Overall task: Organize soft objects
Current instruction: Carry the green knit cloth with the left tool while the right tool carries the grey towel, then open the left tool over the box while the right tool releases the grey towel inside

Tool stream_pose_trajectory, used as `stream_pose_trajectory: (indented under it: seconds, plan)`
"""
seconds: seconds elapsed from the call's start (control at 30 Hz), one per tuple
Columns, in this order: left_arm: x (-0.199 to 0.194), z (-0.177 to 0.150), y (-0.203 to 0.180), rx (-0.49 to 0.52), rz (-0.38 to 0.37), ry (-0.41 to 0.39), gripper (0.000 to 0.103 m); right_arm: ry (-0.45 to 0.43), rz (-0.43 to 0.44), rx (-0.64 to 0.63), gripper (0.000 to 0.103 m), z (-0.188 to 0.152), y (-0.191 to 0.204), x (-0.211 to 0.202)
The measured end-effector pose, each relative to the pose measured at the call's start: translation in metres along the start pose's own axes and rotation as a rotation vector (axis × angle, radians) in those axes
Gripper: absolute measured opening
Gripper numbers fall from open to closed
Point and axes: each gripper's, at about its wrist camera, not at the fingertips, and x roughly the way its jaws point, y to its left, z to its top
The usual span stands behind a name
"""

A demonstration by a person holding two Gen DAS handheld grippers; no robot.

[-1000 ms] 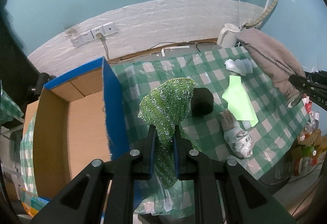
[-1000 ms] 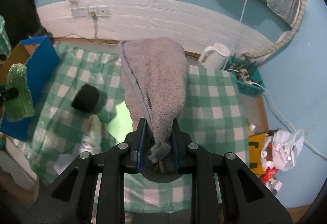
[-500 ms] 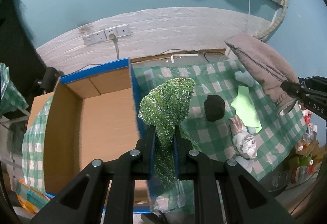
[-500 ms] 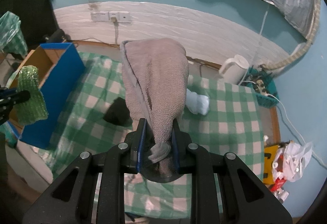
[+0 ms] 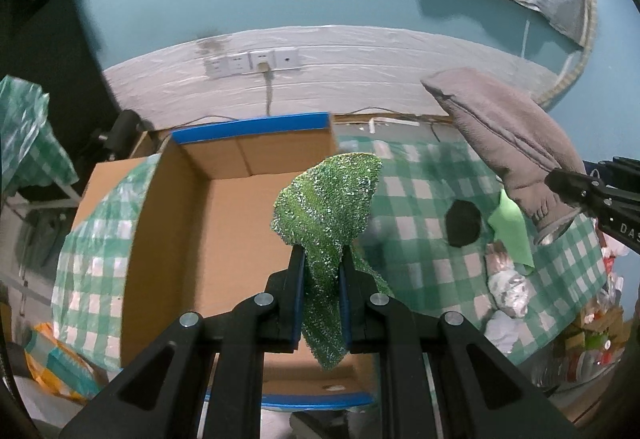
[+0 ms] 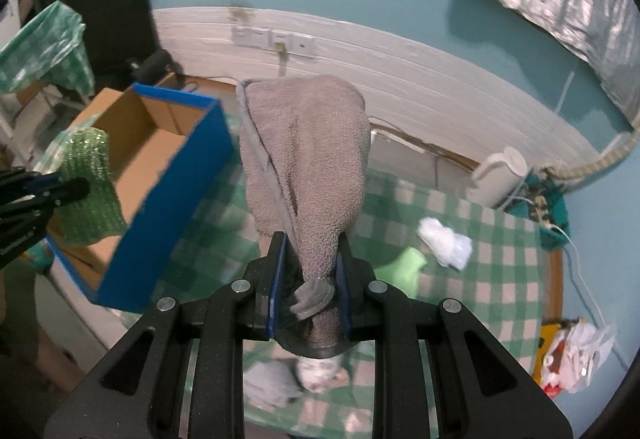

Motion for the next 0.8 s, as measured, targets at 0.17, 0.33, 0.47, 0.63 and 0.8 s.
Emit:
stream_pose_trajectory:
  seconds: [0.17, 0.33, 0.47, 0.63, 0.8]
  plan:
    - [0.001, -0.002, 0.022, -0.041, 0.017, 0.001, 0.015, 0.0, 0.048, -0.038, 0.021, 0.017, 0.032, 0.004]
    - [0.003, -0.007, 0.044, -0.077, 0.034, 0.005, 0.015, 0.001, 0.092, -0.078, 0.021, 0.033, 0.062, 0.01]
    - [0.005, -0.012, 0.056, -0.098, 0.041, 0.015, 0.015, 0.014, 0.121, -0.108, 0.021, 0.042, 0.086, 0.02]
    - [0.009, -0.016, 0.078, -0.136, 0.051, 0.025, 0.015, 0.045, 0.152, -0.138, 0.021, 0.048, 0.114, 0.034]
    - [0.014, -0.017, 0.092, -0.156, 0.071, 0.034, 0.015, 0.061, 0.179, -0.163, 0.021, 0.056, 0.137, 0.044]
